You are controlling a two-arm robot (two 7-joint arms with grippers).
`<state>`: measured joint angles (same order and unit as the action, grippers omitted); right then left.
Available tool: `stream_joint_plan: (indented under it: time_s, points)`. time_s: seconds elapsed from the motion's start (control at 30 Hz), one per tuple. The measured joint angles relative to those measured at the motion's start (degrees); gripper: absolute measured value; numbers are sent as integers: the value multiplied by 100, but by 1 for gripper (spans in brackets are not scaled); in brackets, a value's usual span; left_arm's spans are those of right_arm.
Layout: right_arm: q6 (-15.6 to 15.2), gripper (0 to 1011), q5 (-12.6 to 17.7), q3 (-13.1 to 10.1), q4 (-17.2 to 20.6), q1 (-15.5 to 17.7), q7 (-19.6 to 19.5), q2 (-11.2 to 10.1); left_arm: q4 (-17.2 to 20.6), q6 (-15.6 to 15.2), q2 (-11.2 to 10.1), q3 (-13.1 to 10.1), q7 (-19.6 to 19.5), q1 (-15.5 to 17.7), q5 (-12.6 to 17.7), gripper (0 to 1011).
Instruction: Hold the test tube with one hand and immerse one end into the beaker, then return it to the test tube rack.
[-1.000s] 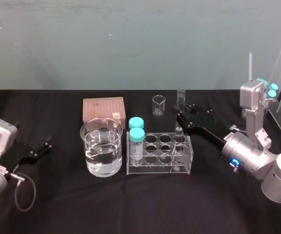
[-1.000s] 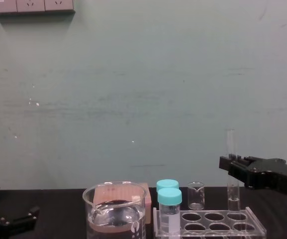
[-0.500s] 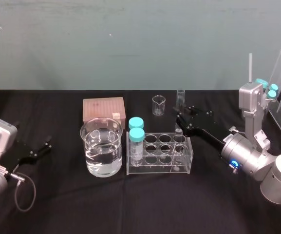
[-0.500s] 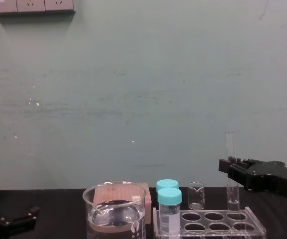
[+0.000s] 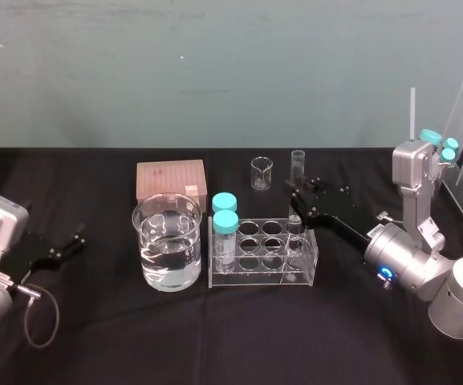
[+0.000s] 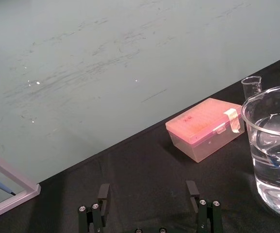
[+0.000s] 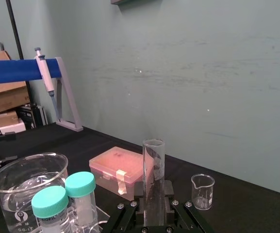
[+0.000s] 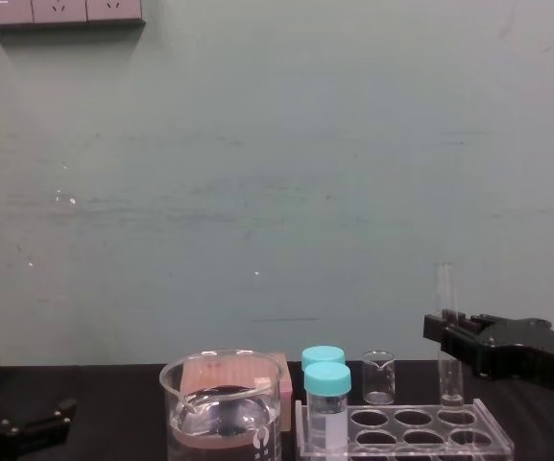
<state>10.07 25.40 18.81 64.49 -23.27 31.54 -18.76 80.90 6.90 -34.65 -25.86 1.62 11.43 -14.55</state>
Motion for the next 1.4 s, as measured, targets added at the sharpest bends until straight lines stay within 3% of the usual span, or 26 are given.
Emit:
stream_joint_plan:
  time_s: [0.8, 0.97, 1.03, 1.4]
  points:
    - [3, 228, -69, 34, -58, -60, 16, 8, 0, 0, 0, 0, 0, 0, 0, 1000]
    - [3, 336, -63, 30, -55, -58, 17, 9, 0, 0, 0, 0, 0, 0, 0, 1000]
    - [3, 438, -62, 30, -54, -58, 17, 8, 0, 0, 0, 0, 0, 0, 0, 1000]
    - [-1, 771, -50, 26, -53, -57, 17, 8, 0, 0, 0, 0, 0, 0, 0, 1000]
